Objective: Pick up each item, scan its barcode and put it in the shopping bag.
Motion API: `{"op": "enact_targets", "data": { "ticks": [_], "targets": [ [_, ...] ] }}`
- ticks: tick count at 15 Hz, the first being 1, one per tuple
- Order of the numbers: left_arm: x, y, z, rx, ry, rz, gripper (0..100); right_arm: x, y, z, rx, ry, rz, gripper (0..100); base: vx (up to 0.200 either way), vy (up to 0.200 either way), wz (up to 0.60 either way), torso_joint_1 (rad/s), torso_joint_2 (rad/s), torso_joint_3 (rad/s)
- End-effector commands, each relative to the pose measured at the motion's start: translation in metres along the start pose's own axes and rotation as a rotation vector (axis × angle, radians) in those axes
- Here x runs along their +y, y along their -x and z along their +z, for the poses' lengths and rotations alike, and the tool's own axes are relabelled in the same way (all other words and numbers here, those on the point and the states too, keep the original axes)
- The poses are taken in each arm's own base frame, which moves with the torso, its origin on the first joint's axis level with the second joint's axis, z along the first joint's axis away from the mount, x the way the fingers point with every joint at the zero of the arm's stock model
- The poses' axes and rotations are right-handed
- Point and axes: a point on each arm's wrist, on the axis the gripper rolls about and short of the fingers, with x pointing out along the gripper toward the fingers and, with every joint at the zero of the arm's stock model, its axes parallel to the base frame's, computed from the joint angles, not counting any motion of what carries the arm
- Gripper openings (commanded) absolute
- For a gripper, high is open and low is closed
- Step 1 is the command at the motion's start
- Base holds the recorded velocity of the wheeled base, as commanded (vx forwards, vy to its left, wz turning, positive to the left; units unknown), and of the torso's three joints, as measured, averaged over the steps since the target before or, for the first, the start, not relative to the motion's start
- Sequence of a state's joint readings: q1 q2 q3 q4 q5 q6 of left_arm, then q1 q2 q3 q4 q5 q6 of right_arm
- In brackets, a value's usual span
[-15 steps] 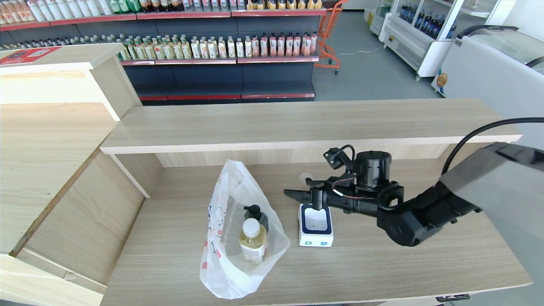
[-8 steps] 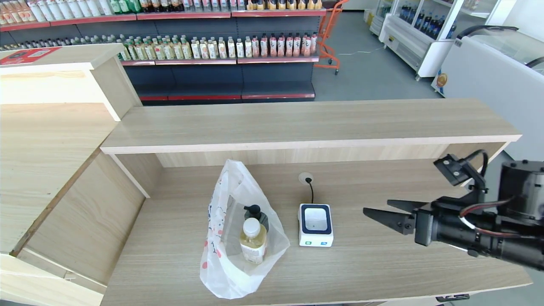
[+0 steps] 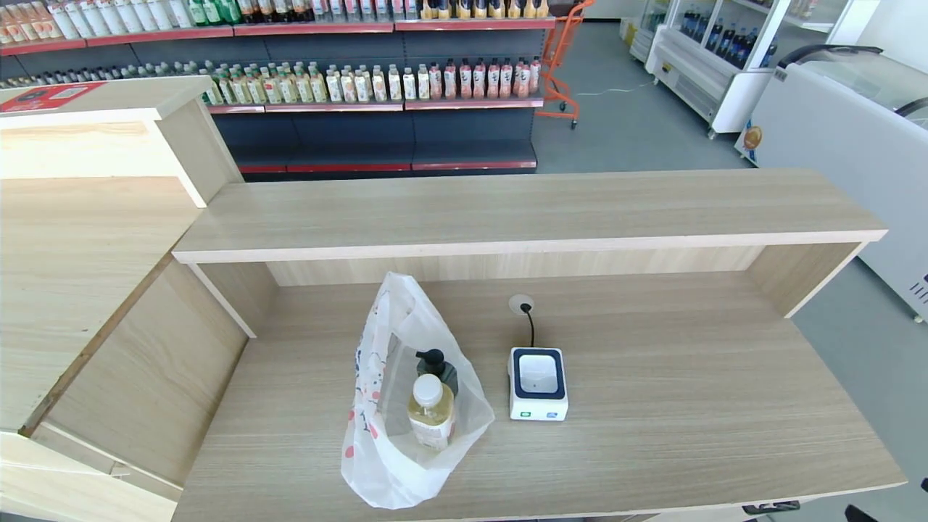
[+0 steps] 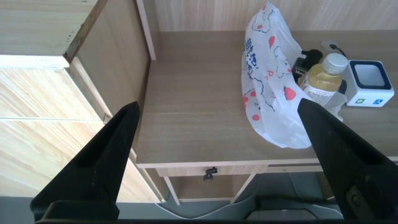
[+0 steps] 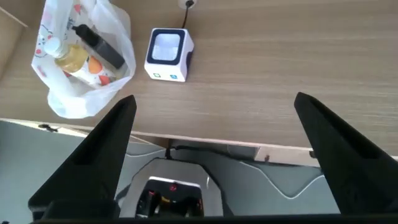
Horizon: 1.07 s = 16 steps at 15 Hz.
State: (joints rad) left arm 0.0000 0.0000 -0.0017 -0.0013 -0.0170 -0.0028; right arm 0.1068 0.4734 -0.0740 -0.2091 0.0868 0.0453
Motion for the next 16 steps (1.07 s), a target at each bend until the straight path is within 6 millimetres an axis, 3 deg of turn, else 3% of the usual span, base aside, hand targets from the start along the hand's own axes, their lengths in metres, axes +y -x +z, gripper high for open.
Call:
{"op": "enact_targets", "data": {
  "ticks": [1,7,8,16],
  "targets": [
    [0.0000,0.0000,0.0000,0.000,0.000,0.000,100,-0.0002,0.0317,-0.0489,-0.106,0.057,-0.121,100,0.000,0.000,0.00,0.000,0.00,0.000],
    [0.0000,0.0000,0.0000,0.000,0.000,0.000,100,-0.0002,0.0319,-0.0490,-0.110,0.053,-0.122,100,0.000,0.000,0.00,0.000,0.00,0.000],
    [0.0000,0.0000,-0.0002,0.001,0.000,0.000,100,-0.0001,0.0319,-0.0491,-0.108,0.051,-0.124,0,0.000,0.000,0.00,0.000,0.00,0.000],
    [0.0000,0.0000,0.0000,0.000,0.000,0.000,100,-0.0001,0.0319,-0.0491,-0.109,0.046,-0.123,0,0.000,0.000,0.00,0.000,0.00,0.000]
  ]
}}
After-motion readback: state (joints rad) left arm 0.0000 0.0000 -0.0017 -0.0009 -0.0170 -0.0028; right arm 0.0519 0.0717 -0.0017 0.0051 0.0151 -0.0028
